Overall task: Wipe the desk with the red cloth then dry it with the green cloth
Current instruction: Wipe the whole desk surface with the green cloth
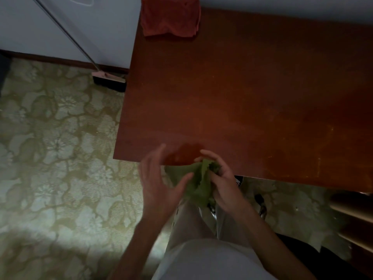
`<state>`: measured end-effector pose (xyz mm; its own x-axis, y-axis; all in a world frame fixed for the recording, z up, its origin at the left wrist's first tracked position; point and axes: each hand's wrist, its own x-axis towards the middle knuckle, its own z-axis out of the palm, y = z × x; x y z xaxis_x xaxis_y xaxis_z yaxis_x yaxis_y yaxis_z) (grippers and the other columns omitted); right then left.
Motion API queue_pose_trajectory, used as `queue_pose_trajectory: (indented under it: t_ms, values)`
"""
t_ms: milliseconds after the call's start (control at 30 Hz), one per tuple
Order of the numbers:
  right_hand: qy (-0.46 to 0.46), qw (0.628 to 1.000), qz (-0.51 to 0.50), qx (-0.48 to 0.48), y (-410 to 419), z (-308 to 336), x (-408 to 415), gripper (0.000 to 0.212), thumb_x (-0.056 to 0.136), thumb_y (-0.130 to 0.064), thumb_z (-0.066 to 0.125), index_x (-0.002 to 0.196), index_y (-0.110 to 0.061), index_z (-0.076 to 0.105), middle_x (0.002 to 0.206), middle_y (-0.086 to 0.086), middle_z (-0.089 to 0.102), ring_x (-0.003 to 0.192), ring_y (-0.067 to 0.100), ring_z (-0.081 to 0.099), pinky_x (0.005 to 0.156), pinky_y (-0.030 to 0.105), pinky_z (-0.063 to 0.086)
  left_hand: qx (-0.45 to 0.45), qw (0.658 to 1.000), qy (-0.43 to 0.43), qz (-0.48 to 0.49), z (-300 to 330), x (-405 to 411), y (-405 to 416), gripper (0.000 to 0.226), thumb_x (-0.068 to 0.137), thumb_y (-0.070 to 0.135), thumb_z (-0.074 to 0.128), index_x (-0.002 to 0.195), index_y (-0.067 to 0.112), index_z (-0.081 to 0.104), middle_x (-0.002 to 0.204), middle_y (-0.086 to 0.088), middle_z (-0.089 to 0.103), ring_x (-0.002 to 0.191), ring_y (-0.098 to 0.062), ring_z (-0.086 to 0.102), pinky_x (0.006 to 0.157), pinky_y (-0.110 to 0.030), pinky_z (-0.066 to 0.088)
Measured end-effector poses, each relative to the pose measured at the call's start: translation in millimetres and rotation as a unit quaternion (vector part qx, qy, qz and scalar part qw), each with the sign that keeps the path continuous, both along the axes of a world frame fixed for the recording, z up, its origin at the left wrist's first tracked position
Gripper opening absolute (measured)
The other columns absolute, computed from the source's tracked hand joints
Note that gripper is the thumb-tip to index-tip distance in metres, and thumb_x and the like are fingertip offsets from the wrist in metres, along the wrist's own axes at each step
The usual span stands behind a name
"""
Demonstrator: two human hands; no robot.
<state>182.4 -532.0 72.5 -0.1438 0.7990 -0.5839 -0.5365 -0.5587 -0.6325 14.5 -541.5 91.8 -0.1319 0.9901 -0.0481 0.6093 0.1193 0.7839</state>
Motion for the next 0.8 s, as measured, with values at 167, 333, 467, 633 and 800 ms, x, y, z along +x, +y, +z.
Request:
queue_pose_trajectory:
  t_ms: [167, 333, 467, 633, 800]
  values:
    - [0.025, 0.997, 0.06, 0.035, 9, -6, -1, 0.056, 0.083, 0.01, 0.051, 0.133, -0.013, 0.051, 0.129, 0.011, 0.061, 0.117, 0.025, 0.06, 0.092, 0.036, 0.055, -0.325, 0.901, -0.282, -0.056, -19, -21, 26, 0.063, 0.061, 0.014, 0.092, 0.118, 0.027, 0.068, 0.109, 0.0, 0.073, 0.107, -0.024, 0.067, 0.085, -0.031, 0.058]
    - [-0.23, 0.971, 0.026, 0.062, 14, -22, 47, 0.058, 0.09, 0.009, 0.051, 0.128, -0.035, 0.053, 0.137, -0.005, 0.056, 0.125, 0.016, 0.055, 0.101, 0.032, 0.048, -0.12, 0.987, 0.095, 0.047, -10, -71, 55, 0.02, 0.083, 0.026, 0.073, 0.102, 0.024, 0.072, 0.081, 0.001, 0.07, 0.076, -0.022, 0.068, 0.064, -0.031, 0.053]
    - [-0.451, 0.888, -0.072, 0.045, 4, -44, 114, 0.064, 0.088, 0.016, 0.043, 0.141, -0.02, 0.042, 0.142, 0.0, 0.048, 0.129, 0.015, 0.049, 0.096, 0.015, 0.047, 0.052, 0.954, 0.285, 0.083, -27, -98, 81, 0.042, 0.084, 0.026, 0.056, 0.12, 0.005, 0.065, 0.096, -0.02, 0.059, 0.078, -0.035, 0.057, 0.068, -0.043, 0.047]
    - [-0.708, 0.705, -0.046, 0.005, -4, -71, 191, 0.058, 0.095, -0.008, 0.048, 0.148, -0.02, 0.029, 0.154, 0.004, 0.031, 0.144, 0.02, 0.027, 0.117, 0.041, 0.025, -0.079, 0.937, 0.34, -0.028, -94, -71, 52, 0.051, 0.092, 0.047, 0.046, 0.12, 0.009, 0.065, 0.111, -0.025, 0.057, 0.096, -0.041, 0.056, 0.083, -0.052, 0.049]
    - [-0.783, 0.616, 0.066, -0.056, -8, -101, 253, 0.053, 0.1, -0.034, 0.032, 0.151, -0.022, 0.025, 0.16, 0.007, 0.02, 0.147, 0.029, 0.014, 0.119, 0.052, 0.012, -0.098, 0.935, 0.342, 0.009, -111, -92, 94, 0.061, 0.095, 0.057, 0.033, 0.141, 0.02, 0.05, 0.145, -0.021, 0.04, 0.132, -0.045, 0.035, 0.107, -0.061, 0.025]
